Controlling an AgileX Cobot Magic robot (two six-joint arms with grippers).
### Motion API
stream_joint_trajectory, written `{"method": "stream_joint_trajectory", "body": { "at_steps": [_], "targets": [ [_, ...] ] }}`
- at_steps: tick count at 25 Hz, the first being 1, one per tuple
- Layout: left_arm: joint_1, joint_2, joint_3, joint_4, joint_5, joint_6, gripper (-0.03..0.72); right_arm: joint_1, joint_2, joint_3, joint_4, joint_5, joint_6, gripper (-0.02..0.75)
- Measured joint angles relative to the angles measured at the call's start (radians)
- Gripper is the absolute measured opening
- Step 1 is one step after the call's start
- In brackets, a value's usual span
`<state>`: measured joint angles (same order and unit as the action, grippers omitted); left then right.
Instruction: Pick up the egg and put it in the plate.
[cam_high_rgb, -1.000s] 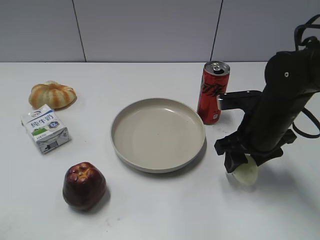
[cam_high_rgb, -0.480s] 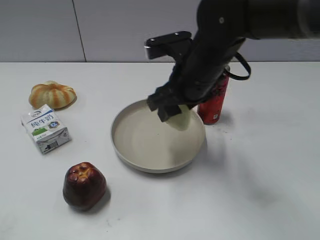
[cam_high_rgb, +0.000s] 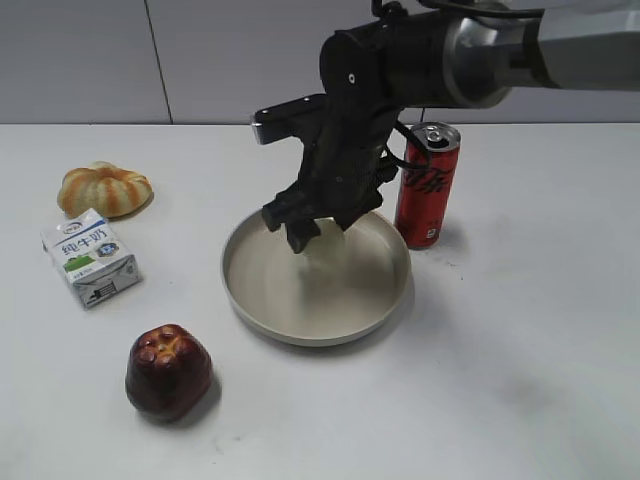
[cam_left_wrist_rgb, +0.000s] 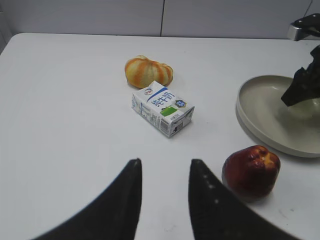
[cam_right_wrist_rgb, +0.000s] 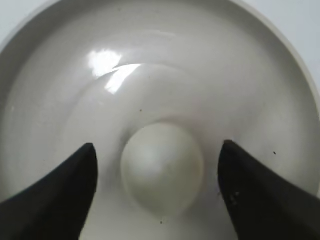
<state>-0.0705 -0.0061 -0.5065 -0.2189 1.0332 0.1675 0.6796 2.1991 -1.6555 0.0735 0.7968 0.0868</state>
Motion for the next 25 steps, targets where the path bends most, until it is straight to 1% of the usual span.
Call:
{"method": "stream_joint_trajectory", "body": {
  "at_steps": [1, 3, 6, 8, 11, 14, 18, 20, 22, 25],
  "targets": [
    [0.000, 0.000, 0.000, 0.000, 0.000, -0.001, 0.234, 0.000, 0.001, -0.003, 0.000, 0.005, 0.000, 0.606],
    [0.000, 0.000, 0.000, 0.000, 0.000, 0.002, 0.234, 0.000, 0.001, -0.008, 0.000, 0.012, -0.001, 0.642],
    [0.000, 0.000, 0.000, 0.000, 0.000, 0.000, 0.234, 0.000, 0.001, -0.025, 0.000, 0.036, -0.001, 0.638],
    [0.000, 0.000, 0.000, 0.000, 0.000, 0.001, 0.234, 0.000, 0.003, -0.057, 0.000, 0.078, -0.001, 0.636],
    [0.000, 0.000, 0.000, 0.000, 0.000, -0.001, 0.234, -0.005, 0.005, -0.151, -0.012, 0.175, -0.001, 0.631],
    [0.000, 0.000, 0.000, 0.000, 0.000, 0.002, 0.234, -0.026, 0.005, -0.300, -0.013, 0.265, -0.001, 0.624],
    [0.000, 0.000, 0.000, 0.000, 0.000, 0.000, 0.234, -0.092, 0.005, -0.507, -0.016, 0.363, -0.001, 0.615],
    [0.000, 0.000, 0.000, 0.000, 0.000, 0.002, 0.234, -0.140, 0.005, -0.572, -0.016, 0.392, 0.000, 0.614],
    [0.000, 0.000, 0.000, 0.000, 0.000, 0.000, 0.234, -0.208, 0.005, -0.612, -0.019, 0.400, 0.001, 0.612],
    [0.000, 0.000, 0.000, 0.000, 0.000, 0.002, 0.234, -0.313, 0.003, -0.622, -0.020, 0.411, 0.004, 0.601]
  ]
}}
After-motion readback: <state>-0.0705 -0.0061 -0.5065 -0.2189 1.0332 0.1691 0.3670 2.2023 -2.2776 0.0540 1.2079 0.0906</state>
